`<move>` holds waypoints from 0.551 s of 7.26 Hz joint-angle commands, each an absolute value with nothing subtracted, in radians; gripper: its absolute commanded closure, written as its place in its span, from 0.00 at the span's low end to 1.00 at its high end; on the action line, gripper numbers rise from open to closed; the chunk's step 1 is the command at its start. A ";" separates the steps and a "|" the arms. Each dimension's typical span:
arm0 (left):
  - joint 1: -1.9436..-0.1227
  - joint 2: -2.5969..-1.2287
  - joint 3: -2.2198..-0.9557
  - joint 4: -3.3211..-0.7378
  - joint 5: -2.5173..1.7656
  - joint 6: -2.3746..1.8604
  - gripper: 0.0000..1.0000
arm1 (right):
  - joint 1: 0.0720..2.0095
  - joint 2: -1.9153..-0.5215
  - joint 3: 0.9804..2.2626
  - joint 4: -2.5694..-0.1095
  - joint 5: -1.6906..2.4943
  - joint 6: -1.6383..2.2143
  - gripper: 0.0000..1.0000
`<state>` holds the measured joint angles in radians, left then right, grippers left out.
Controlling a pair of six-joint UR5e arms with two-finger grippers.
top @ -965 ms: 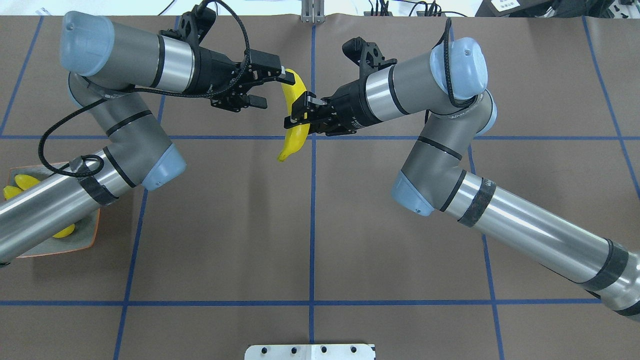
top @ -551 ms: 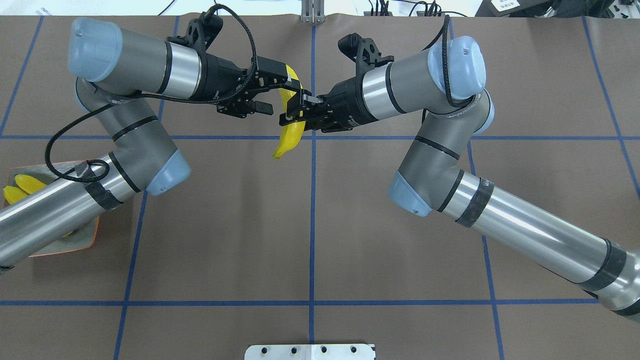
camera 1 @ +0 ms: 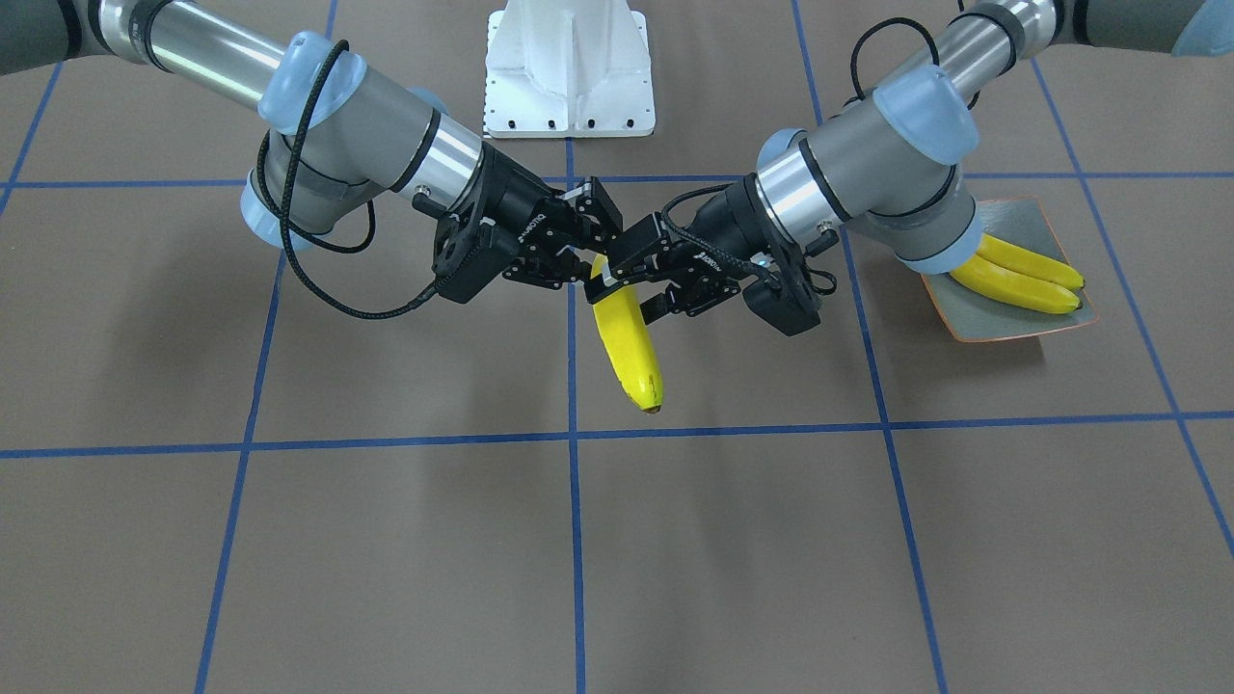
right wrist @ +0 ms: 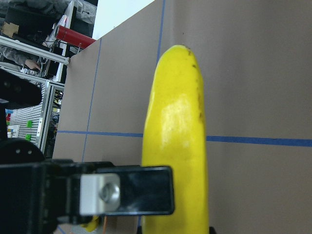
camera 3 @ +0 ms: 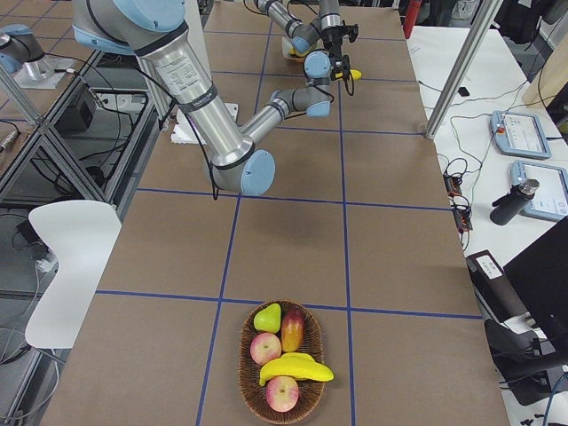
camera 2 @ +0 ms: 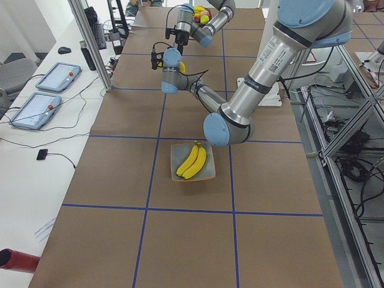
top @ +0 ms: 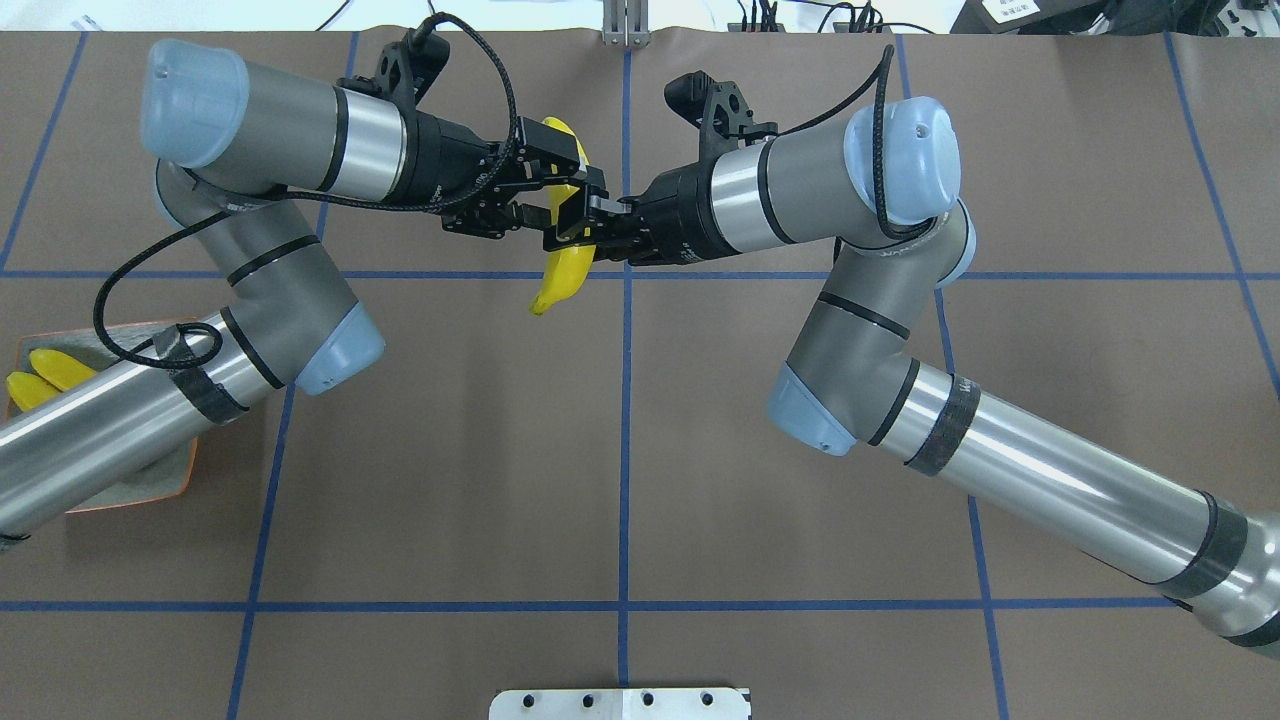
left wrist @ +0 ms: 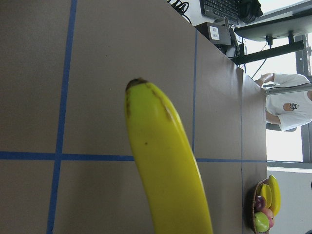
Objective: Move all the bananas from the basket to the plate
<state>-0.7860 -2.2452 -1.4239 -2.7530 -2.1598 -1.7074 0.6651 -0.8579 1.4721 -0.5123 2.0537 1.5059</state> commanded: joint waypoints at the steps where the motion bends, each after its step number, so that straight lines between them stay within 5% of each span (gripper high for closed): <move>1: -0.784 -2.246 -1.427 -2.753 -2.158 -1.715 0.42 | 0.661 -0.864 1.491 -0.514 2.051 1.502 1.00; 2: -0.776 -2.241 -1.430 -2.758 -2.157 -1.727 0.97 | 0.661 -0.865 1.493 -0.514 2.051 1.502 1.00; 3: -0.772 -2.237 -1.431 -2.772 -2.154 -1.732 1.00 | 0.661 -0.867 1.493 -0.515 2.051 1.502 0.42; 4: -0.772 -2.237 -1.437 -2.773 -2.154 -1.758 1.00 | 0.661 -0.870 1.497 -0.525 2.051 1.500 0.00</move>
